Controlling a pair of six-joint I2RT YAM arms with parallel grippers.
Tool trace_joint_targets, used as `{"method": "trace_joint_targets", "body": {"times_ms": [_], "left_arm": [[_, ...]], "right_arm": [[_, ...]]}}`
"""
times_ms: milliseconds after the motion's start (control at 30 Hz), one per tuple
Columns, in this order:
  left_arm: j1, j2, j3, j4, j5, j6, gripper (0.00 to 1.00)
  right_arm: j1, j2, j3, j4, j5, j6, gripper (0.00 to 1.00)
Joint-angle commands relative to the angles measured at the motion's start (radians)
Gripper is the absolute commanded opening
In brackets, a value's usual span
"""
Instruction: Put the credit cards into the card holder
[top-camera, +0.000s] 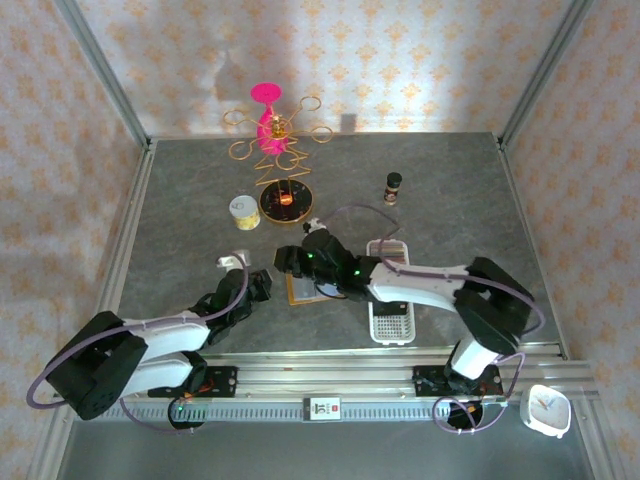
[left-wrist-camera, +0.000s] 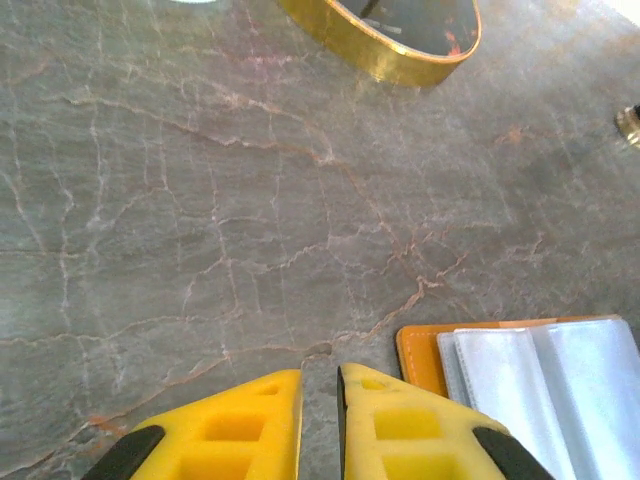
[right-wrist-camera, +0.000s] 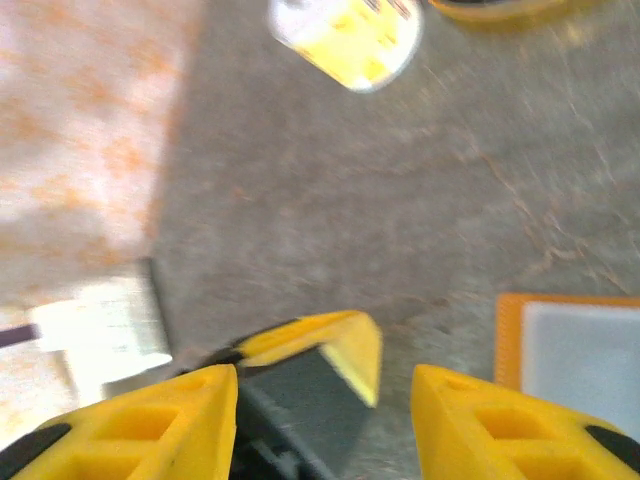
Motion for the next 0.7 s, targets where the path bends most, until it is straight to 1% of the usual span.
{"method": "trace_joint_targets", "body": {"times_ms": [0, 67, 133, 200, 267, 300, 333, 367, 400, 433, 467, 533, 600, 667], "left_arm": [[0.007, -0.051, -0.024, 0.015, -0.046, -0.004, 0.19], [0.006, -0.081, -0.037, 0.027, -0.038, 0.003, 0.19], [0.007, -0.108, -0.054, 0.05, -0.023, 0.01, 0.2], [0.005, -0.124, -0.065, 0.071, -0.009, 0.014, 0.2], [0.005, -0.131, -0.068, 0.08, 0.009, 0.017, 0.2], [0.004, -0.13, -0.068, 0.086, 0.023, 0.019, 0.2], [0.004, -0.129, -0.07, 0.095, 0.03, 0.02, 0.2], [0.004, -0.126, -0.07, 0.102, 0.041, 0.02, 0.2], [0.004, -0.122, -0.069, 0.105, 0.051, 0.019, 0.2], [0.004, -0.119, -0.07, 0.11, 0.057, 0.02, 0.2], [0.004, -0.116, -0.069, 0.115, 0.063, 0.017, 0.2], [0.004, -0.111, -0.068, 0.121, 0.071, 0.016, 0.2], [0.004, -0.106, -0.07, 0.126, 0.071, 0.018, 0.2], [0.002, -0.098, -0.07, 0.13, 0.069, 0.018, 0.2]], "right_arm": [[0.005, -0.176, 0.004, -0.016, 0.095, -0.166, 0.48], [0.005, -0.288, -0.026, -0.028, 0.144, -0.248, 0.49], [0.005, -0.402, -0.065, -0.022, 0.176, -0.34, 0.54], [0.005, -0.52, -0.134, 0.006, 0.197, -0.485, 0.62], [0.005, -0.615, -0.209, 0.014, 0.222, -0.656, 0.65], [0.005, -0.665, -0.253, 0.012, 0.214, -0.784, 0.67], [0.005, -0.706, -0.29, 0.003, 0.179, -0.934, 0.69], [0.005, -0.754, -0.327, -0.034, 0.111, -1.148, 0.74], [0.005, -0.794, -0.349, -0.121, 0.033, -1.349, 0.83], [0.004, -0.828, -0.357, -0.208, -0.01, -1.482, 0.88], [0.005, -0.853, -0.356, -0.287, -0.017, -1.568, 0.9], [0.005, -0.883, -0.353, -0.379, 0.052, -1.583, 0.92], [0.005, -0.903, -0.354, -0.522, 0.101, -1.672, 0.93], [0.004, -0.924, -0.377, -0.605, 0.192, -1.713, 0.94]]}}
